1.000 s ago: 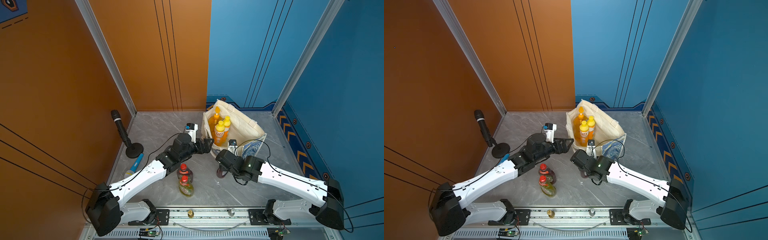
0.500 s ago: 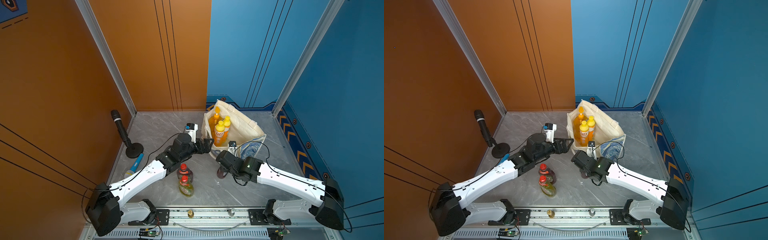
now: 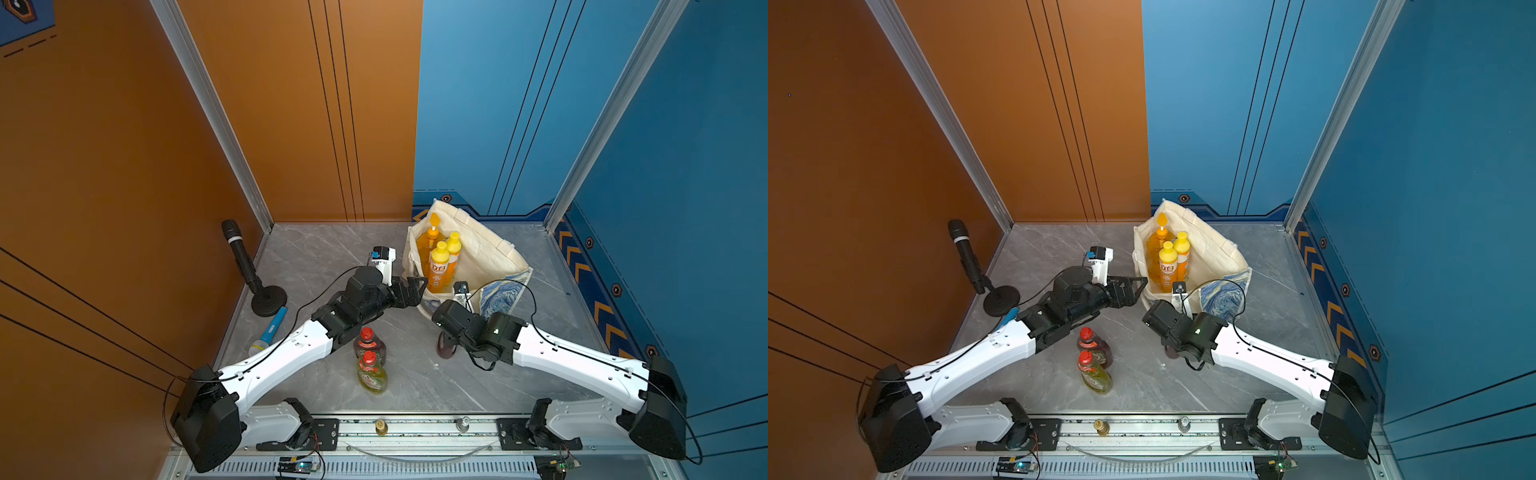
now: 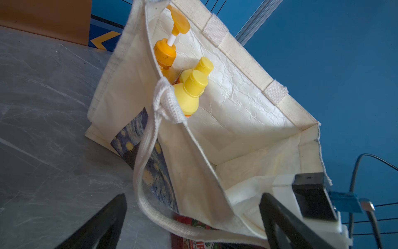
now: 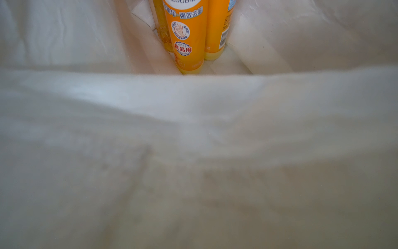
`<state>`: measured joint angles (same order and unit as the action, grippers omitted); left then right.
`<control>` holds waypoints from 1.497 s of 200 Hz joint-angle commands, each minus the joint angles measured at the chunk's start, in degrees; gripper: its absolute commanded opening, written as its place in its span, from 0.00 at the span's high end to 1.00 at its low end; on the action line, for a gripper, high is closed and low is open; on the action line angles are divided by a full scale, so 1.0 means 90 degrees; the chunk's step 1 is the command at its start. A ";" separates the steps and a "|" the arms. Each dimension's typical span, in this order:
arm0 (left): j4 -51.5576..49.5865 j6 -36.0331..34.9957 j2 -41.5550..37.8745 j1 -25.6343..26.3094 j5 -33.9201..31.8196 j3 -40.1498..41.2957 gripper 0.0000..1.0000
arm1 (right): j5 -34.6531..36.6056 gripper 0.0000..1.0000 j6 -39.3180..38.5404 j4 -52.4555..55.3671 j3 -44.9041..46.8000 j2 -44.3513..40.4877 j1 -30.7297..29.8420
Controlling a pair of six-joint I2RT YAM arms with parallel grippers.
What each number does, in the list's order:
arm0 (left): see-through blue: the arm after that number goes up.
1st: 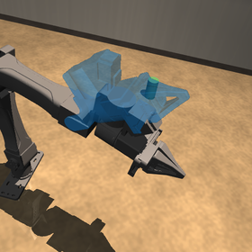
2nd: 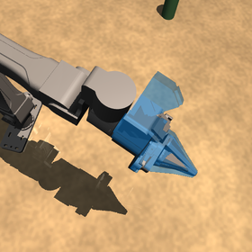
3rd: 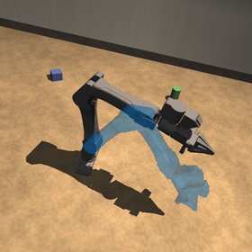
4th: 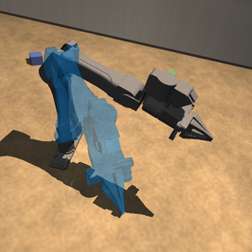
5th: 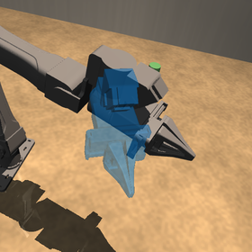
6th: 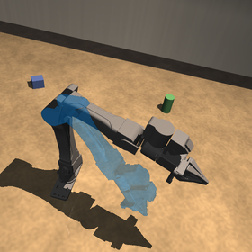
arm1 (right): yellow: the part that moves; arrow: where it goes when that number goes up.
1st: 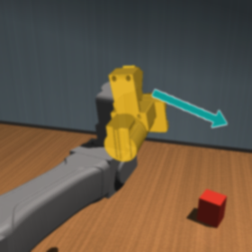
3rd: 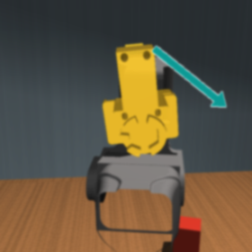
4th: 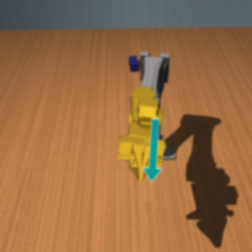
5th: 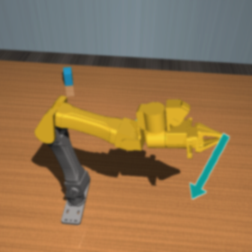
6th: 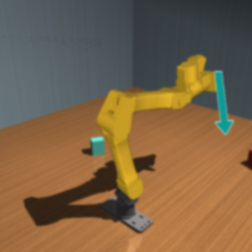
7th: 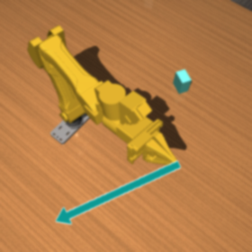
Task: Pack dish soap into the shopping bag
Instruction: Pick up the bottle of dish soap at the center of the board.
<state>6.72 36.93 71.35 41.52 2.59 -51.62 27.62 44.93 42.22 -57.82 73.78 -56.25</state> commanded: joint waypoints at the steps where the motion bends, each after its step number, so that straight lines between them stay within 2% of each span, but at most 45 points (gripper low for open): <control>1: 0.0181 0.0000 0.0014 -0.0062 -0.0044 0.0083 0.02 | 0.0003 0.44 -0.0231 0.0473 -0.0036 0.0197 0.0088; 23: 0.0191 0.0013 0.0026 -0.0057 -0.0044 0.0086 0.02 | 0.0056 0.41 -0.0246 0.0429 -0.0054 0.0295 0.0116; 73: 0.0186 0.0026 0.0022 -0.0046 -0.0044 0.0074 0.02 | 0.0069 0.40 -0.0332 0.0209 -0.0101 0.0494 0.0117; 96: 0.0200 0.0030 0.0042 -0.0043 -0.0063 0.0075 0.02 | 0.0064 0.46 -0.0388 0.0125 -0.0099 0.0495 0.0117; 159: 0.0232 0.0101 0.0158 -0.0043 -0.0029 0.0033 0.01 | 0.0127 0.71 -0.0683 0.0132 -0.0050 0.0031 -0.0068; 181: 0.0239 0.0116 0.0216 -0.0043 0.0104 -0.0035 0.05 | 0.0101 0.78 -0.0932 0.0260 -0.0058 -0.0336 -0.0167; 216: 0.0238 0.0126 0.0258 -0.0043 0.0254 -0.0059 0.12 | 0.0050 0.83 -0.1238 0.0767 -0.0294 -0.1010 -0.0317; 221: 0.0239 0.0126 0.0265 -0.0042 0.0262 -0.0057 0.18 | 0.0017 0.83 -0.1284 0.0821 -0.0330 -0.1118 -0.0331; 260: 0.0237 0.0184 0.0424 -0.0037 0.0397 -0.0073 0.31 | -0.0332 0.85 -0.1565 0.1140 -0.0759 -0.1761 -0.0381; 299: 0.0239 0.0187 0.0558 -0.0015 0.0598 -0.0117 0.45 | -0.0622 0.86 -0.1878 0.1353 -0.1519 -0.1921 -0.0397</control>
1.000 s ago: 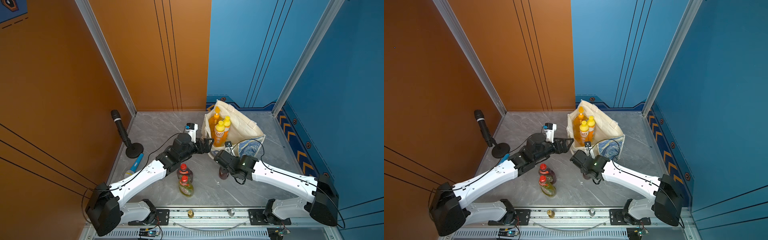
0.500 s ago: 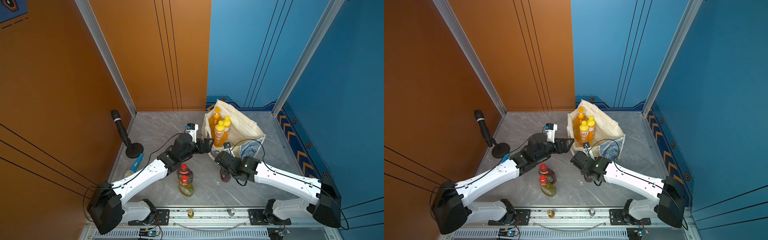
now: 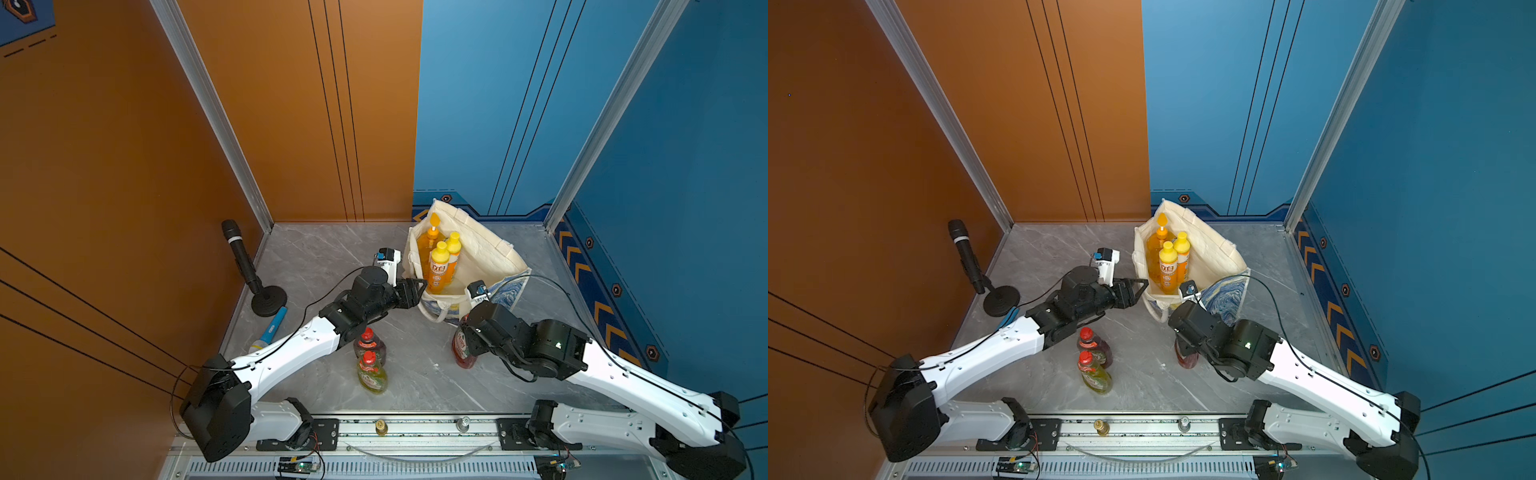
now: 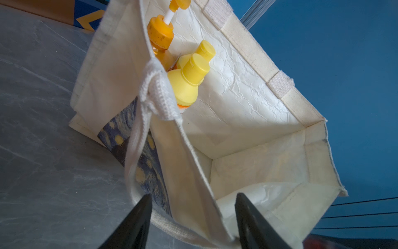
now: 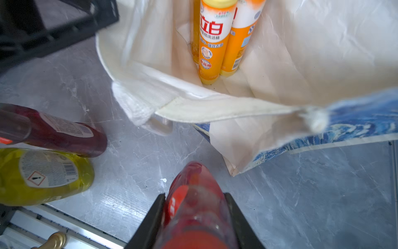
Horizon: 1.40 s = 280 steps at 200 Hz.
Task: Pack dish soap into the shopping bag
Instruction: Pick up the bottle of dish soap at the center of the board, then place the bottle of dish soap in the shopping bag.
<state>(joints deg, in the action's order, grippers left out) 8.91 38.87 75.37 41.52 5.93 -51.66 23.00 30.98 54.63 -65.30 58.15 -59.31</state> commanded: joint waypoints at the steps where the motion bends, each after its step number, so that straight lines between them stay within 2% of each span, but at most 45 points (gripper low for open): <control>1: -0.0003 -0.0031 0.0111 -0.0014 0.0228 -0.0111 0.46 | -0.0138 0.86 -0.0347 -0.0013 -0.0739 -0.0175 -0.0060; 69: -0.0003 -0.0004 0.0193 0.0111 0.0355 -0.0021 0.77 | -0.0487 0.87 -0.0994 0.0503 -0.3076 0.0868 -0.0088; 94: -0.0005 0.0002 0.0279 0.0205 0.0397 -0.0051 0.85 | -0.0543 0.88 -0.1168 0.0652 -0.3959 0.1371 -0.0047; 145: -0.0003 -0.0051 0.0317 0.0356 0.0405 -0.0053 0.91 | -0.0195 0.88 -0.1167 0.0681 -0.5023 0.2144 0.0398; 201: 0.0036 -0.0083 0.0332 0.0479 0.0426 -0.0084 0.93 | 0.0428 0.88 -0.1164 0.0146 -0.5112 0.2503 0.1060; 257: 0.0065 -0.0090 0.0336 0.0597 0.0425 -0.0129 0.94 | 0.1372 0.87 -0.1348 -0.1258 -0.4221 0.2499 0.1283; 280: 0.0065 -0.0109 0.0317 0.0621 0.0426 -0.0129 0.94 | 0.1746 0.85 -0.1263 -0.1862 -0.3500 0.2428 0.1338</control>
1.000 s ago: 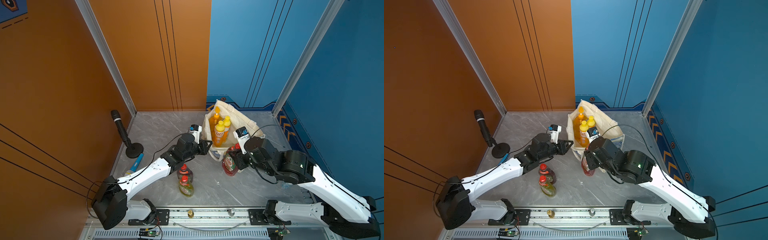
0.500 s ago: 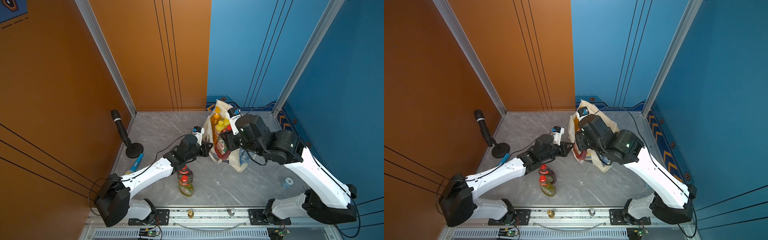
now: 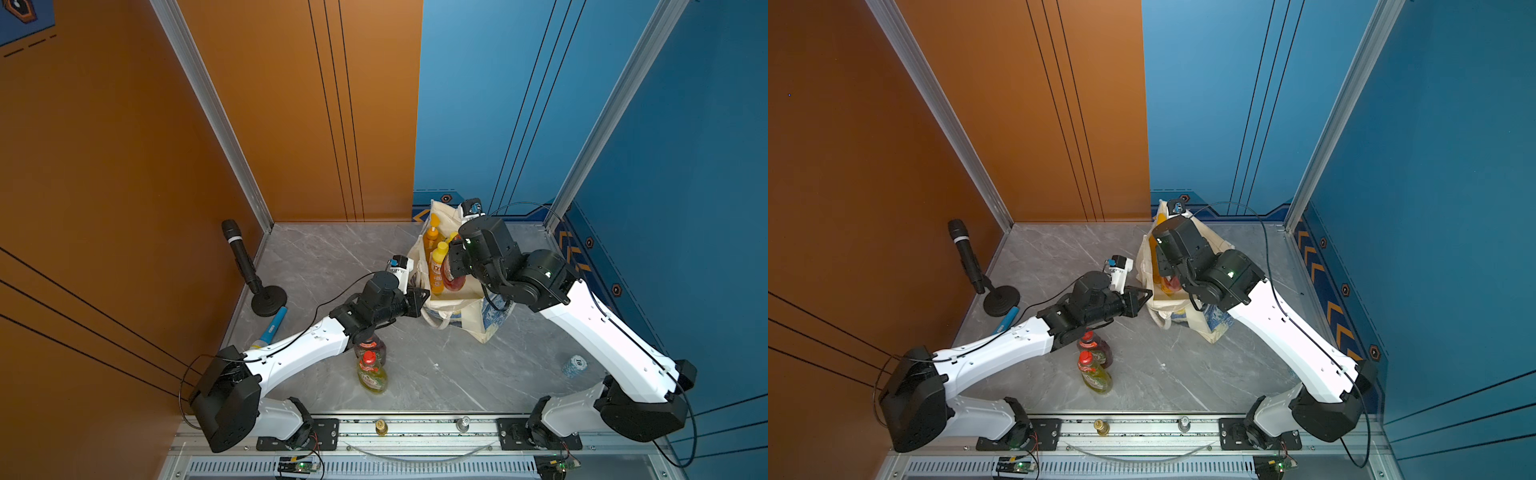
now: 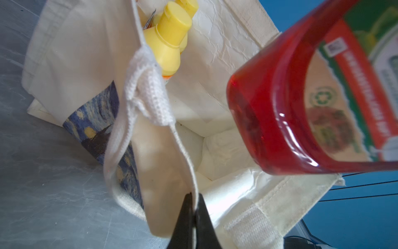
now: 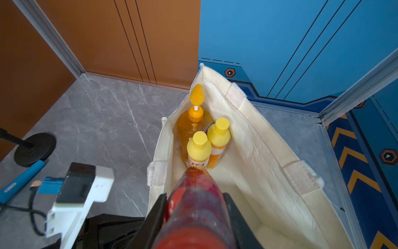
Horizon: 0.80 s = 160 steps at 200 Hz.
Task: Pack dish soap into the shopping bag
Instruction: Place the bottle of dish soap in the shopping bag.
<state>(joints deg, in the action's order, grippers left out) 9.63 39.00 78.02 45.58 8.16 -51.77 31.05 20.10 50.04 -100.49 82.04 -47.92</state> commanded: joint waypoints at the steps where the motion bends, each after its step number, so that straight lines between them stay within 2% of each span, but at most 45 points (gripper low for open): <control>1: -0.0015 -0.0124 0.0018 0.0170 0.0178 -0.0117 0.94 | 0.0864 0.85 -0.0050 -0.1376 0.0436 -0.0227 0.0077; 75: -0.0016 -0.0153 0.0003 0.0177 0.0187 -0.0098 0.93 | 0.1461 0.84 0.0562 -0.2582 0.1836 -0.0190 0.0400; 160: -0.0024 -0.0177 0.0013 0.0150 0.0295 -0.0098 0.93 | 0.1084 0.84 0.1554 -0.3647 0.3109 -0.0215 0.1148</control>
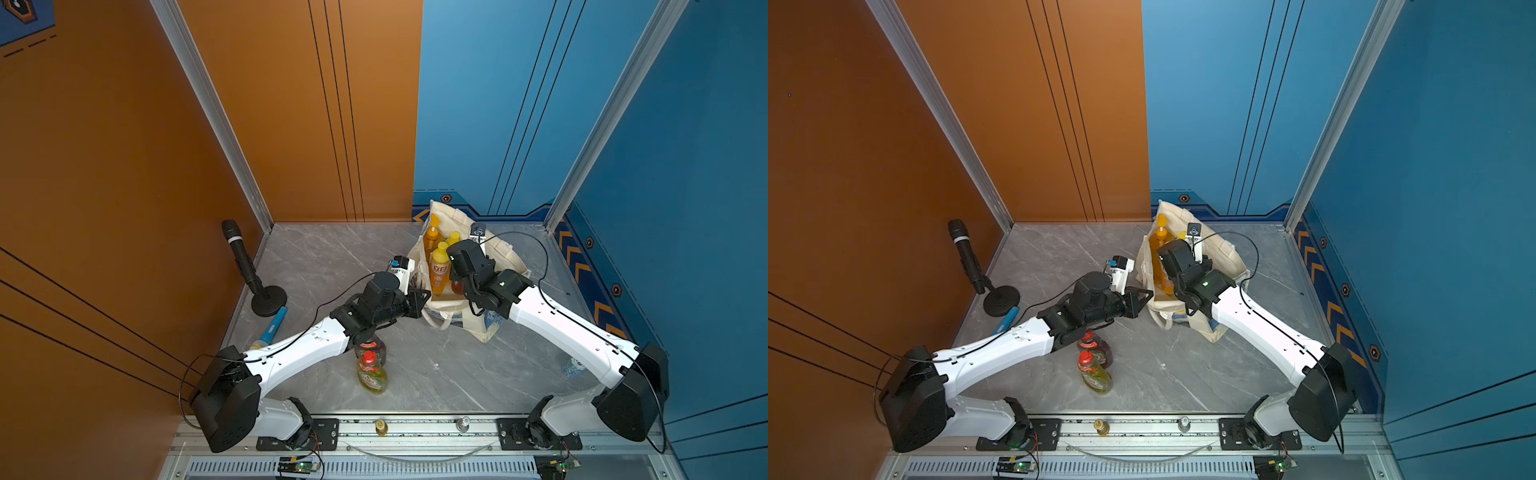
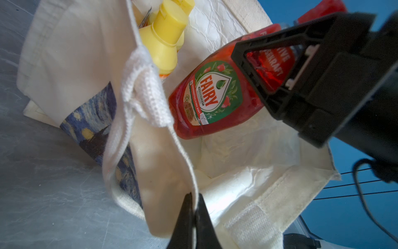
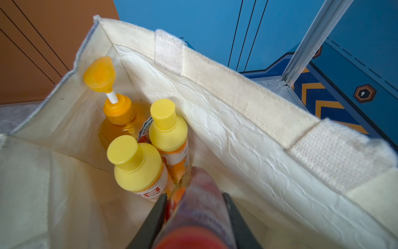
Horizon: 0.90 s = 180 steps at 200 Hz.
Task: Pack dish soap into the shopping bag
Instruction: Place the bottle of dish soap in the shopping bag.
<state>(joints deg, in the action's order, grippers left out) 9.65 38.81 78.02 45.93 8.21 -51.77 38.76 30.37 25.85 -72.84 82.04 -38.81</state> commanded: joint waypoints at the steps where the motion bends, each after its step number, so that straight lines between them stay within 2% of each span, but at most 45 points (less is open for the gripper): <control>1: -0.0022 -0.0158 0.0018 0.0111 0.0290 -0.0098 0.93 | 0.0225 0.84 0.0423 -0.0963 0.0041 -0.0212 0.0144; 78: -0.0066 -0.0144 0.0061 0.0110 0.0388 -0.0195 0.93 | -0.0252 0.84 0.0832 -0.1342 0.0286 0.0207 0.0436; 180: -0.0076 -0.0155 0.0012 0.0121 0.0363 -0.0167 0.94 | -0.0113 0.85 0.1159 -0.1450 0.0278 0.1047 0.0536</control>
<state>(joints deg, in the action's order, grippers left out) 9.61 38.81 78.13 45.93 8.64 -52.01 35.31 38.74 18.22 -69.41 91.57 -34.70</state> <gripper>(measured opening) 0.067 0.384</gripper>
